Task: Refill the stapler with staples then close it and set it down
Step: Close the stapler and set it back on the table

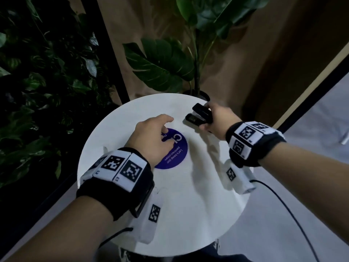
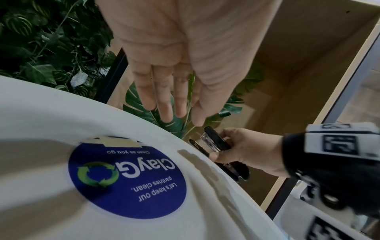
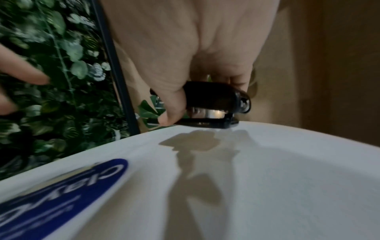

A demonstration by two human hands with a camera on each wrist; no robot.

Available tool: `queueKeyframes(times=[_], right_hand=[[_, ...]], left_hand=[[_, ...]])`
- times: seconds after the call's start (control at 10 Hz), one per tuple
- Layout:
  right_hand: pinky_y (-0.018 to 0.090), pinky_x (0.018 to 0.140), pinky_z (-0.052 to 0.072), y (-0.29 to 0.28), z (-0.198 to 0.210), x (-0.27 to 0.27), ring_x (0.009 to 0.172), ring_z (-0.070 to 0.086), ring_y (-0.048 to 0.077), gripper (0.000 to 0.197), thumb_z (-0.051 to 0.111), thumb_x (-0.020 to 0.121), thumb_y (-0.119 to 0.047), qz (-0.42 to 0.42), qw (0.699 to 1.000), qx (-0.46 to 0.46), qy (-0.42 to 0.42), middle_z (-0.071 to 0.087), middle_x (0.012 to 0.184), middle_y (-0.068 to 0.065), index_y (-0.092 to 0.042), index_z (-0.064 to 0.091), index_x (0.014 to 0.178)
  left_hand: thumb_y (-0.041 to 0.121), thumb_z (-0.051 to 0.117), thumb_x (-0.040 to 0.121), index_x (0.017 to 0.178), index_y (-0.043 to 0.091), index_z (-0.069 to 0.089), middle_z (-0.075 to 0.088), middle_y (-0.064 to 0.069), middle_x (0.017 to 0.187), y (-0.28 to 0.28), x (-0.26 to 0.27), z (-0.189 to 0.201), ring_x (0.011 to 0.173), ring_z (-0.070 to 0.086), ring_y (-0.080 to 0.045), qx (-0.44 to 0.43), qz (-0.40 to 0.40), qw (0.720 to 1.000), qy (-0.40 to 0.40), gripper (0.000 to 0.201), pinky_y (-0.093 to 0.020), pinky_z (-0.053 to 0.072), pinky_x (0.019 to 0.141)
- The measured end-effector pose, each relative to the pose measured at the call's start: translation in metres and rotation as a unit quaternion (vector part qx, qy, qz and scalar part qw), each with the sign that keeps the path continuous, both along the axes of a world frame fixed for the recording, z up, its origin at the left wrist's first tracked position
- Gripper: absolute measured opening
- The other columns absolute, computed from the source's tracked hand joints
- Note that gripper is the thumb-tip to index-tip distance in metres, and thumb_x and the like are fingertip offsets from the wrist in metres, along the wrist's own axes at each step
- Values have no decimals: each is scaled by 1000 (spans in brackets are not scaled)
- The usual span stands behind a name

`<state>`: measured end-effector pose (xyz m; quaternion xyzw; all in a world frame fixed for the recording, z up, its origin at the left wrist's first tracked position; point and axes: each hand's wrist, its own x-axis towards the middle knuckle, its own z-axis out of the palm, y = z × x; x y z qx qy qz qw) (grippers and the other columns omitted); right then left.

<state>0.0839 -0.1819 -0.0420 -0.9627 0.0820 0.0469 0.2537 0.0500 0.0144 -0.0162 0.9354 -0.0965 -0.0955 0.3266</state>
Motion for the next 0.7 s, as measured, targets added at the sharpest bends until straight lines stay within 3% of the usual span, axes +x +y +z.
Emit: queueKeyframes(times=[0.2,0.4,0.5,0.6,0.7], right_hand=[[35,88,45,-10,-16,30,115,56,34,60,69,80,-16,-29,998,-49,8,58,127,18,-12,41,133],[34,84,45,-12,-27,34,113,57,33,57,69,79,-14,-24,997,-75,2,60,124,16,-13,44,130],[36,85,44,-11,-29,33,113,56,33,57,67,80,-18,-26,995,-101,-2,59,125,13,-16,42,131],[41,94,41,-9,-31,30,117,52,34,58,66,81,-24,-30,993,-117,2,53,132,11,-19,40,133],[43,100,35,-6,-23,23,126,43,34,66,66,80,-38,-26,992,-122,-20,43,139,9,-21,38,137]], left_hand=[[19,61,83,127,25,54,65,-1,112,-3,6,-12,100,62,-19,-1,13,1000,-7,45,-27,51,84],[19,61,83,127,25,54,65,1,110,-3,12,-15,98,63,-19,-2,25,999,-22,45,-29,53,82],[19,61,83,126,25,54,65,0,111,-3,13,-15,98,63,-19,-3,23,999,-23,44,-28,52,81],[20,59,83,126,25,54,65,0,112,-3,12,-14,99,63,-20,3,24,1000,-15,43,-31,53,83],[22,58,84,126,25,53,65,0,113,1,12,-8,97,65,-22,4,33,999,-14,42,-33,56,81]])
